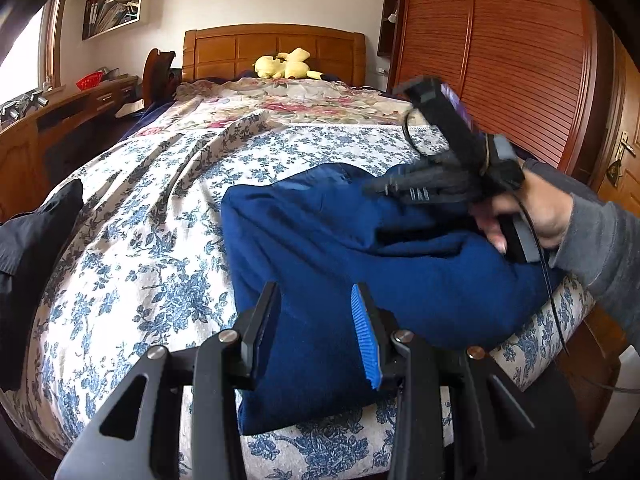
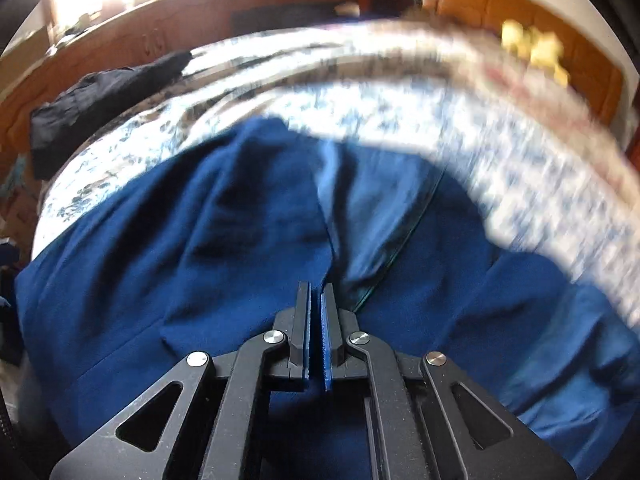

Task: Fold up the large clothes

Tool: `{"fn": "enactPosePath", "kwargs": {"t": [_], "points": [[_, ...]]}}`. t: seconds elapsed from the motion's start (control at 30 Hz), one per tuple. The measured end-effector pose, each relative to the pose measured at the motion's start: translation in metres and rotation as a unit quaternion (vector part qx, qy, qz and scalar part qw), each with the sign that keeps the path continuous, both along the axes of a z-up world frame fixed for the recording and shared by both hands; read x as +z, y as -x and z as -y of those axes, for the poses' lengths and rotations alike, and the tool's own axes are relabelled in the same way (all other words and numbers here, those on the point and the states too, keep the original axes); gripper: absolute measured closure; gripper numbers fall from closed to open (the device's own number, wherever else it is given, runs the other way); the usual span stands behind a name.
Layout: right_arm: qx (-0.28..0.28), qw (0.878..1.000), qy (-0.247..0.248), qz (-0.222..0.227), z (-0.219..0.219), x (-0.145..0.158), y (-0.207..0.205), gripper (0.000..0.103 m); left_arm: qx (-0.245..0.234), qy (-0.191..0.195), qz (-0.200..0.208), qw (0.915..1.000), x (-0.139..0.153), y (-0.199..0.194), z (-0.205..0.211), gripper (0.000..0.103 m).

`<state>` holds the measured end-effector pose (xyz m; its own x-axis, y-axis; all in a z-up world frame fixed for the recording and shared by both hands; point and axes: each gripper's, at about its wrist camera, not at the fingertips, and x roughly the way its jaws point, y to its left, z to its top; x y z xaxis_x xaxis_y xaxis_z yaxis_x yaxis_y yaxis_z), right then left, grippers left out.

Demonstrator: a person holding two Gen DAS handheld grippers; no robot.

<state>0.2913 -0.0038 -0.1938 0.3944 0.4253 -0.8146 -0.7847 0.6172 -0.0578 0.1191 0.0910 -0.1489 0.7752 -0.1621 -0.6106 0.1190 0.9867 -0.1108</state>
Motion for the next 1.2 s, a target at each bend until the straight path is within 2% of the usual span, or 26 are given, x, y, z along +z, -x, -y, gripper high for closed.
{"fn": "enactPosePath", "kwargs": {"t": [0.1,0.23,0.43,0.67,0.73,0.8,0.87,1.07,1.2], "points": [[-0.025,0.998,-0.007,0.059,0.000,0.027,-0.011,0.102,0.000,0.001,0.001,1.0000,0.001,-0.005,0.000,0.068],[-0.050,0.993,0.000,0.111,-0.007,0.046,-0.031,0.102,-0.003,0.001,0.005,1.0000,0.007,-0.017,0.001,0.068],[-0.051,0.988,0.028,0.145,-0.026,0.043,-0.058,0.102,-0.009,-0.002,0.013,0.9999,0.016,-0.044,0.005,0.068],[-0.050,0.991,0.036,0.119,-0.032,0.021,-0.074,0.102,-0.007,0.004,0.010,0.9999,0.014,-0.066,0.011,0.068],[-0.062,0.994,0.014,0.094,-0.024,0.024,-0.079,0.092,-0.006,0.006,0.009,0.9999,0.012,-0.069,0.011,0.068],[-0.082,0.992,-0.002,0.095,-0.014,0.033,-0.081,0.072,-0.006,0.009,0.008,0.9999,0.010,-0.072,0.013,0.068],[-0.089,0.991,-0.017,0.098,0.000,0.045,-0.081,0.063,-0.008,0.011,0.010,0.9999,0.009,-0.072,0.015,0.068],[-0.097,0.988,-0.031,0.113,0.058,0.079,-0.063,0.063,-0.019,0.011,0.020,0.9996,0.003,-0.072,0.025,0.068],[-0.113,0.987,-0.022,0.110,0.101,0.084,-0.054,0.063,-0.031,0.013,0.015,0.9993,-0.003,-0.075,0.031,0.068]]}}
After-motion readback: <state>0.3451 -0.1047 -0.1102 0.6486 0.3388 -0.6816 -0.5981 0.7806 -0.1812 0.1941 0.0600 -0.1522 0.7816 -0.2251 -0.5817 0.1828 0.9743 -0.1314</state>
